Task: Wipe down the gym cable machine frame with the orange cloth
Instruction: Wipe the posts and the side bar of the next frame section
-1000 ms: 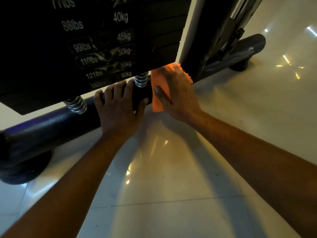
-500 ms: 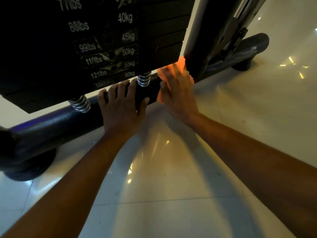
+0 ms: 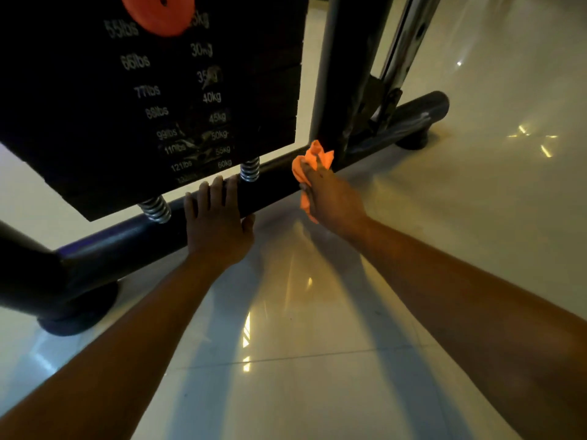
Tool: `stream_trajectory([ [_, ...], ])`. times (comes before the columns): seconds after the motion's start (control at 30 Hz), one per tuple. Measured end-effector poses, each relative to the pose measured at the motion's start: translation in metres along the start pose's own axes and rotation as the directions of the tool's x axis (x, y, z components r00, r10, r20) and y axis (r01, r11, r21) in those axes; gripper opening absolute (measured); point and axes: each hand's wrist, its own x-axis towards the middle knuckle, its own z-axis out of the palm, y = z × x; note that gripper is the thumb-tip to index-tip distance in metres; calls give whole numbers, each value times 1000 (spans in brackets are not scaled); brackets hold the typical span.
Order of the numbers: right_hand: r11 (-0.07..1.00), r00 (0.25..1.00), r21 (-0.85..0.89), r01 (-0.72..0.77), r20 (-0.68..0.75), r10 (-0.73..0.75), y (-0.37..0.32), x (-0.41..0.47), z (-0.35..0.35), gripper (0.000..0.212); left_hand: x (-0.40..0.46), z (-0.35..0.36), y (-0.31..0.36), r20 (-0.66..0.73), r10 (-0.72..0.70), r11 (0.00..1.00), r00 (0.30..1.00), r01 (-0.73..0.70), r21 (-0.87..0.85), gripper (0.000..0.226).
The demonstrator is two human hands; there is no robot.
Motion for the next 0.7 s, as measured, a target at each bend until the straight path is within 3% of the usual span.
stream_trajectory([
  [0.1, 978, 999, 206, -34, -22, 39, 22, -27, -27, 39, -16, -12, 23, 71, -32, 999, 997, 33, -8, 85],
  [0.17, 949, 988, 305, -75, -108, 113, 36, -46, -46, 41, -19, -20, 44, 91, 32, 996, 995, -24, -87, 76],
  [0.27, 937, 984, 340, -77, -126, 127, 48, -61, -75, 45, -4, -33, 86, 105, 185, 927, 977, -138, -349, 71],
  [0.37, 944, 988, 317, -91, -90, 125, 59, -70, -96, 47, 21, -43, 127, 61, 180, 866, 982, -129, -482, 75],
  [0.53, 956, 983, 264, -129, -96, 159, 85, -62, -91, 49, 61, -35, 152, -17, 177, 876, 984, -165, -454, 71],
  [0.7, 949, 975, 277, -150, -118, 189, 101, -19, -63, 48, 98, 12, 147, -8, 57, 910, 998, -55, -410, 82],
])
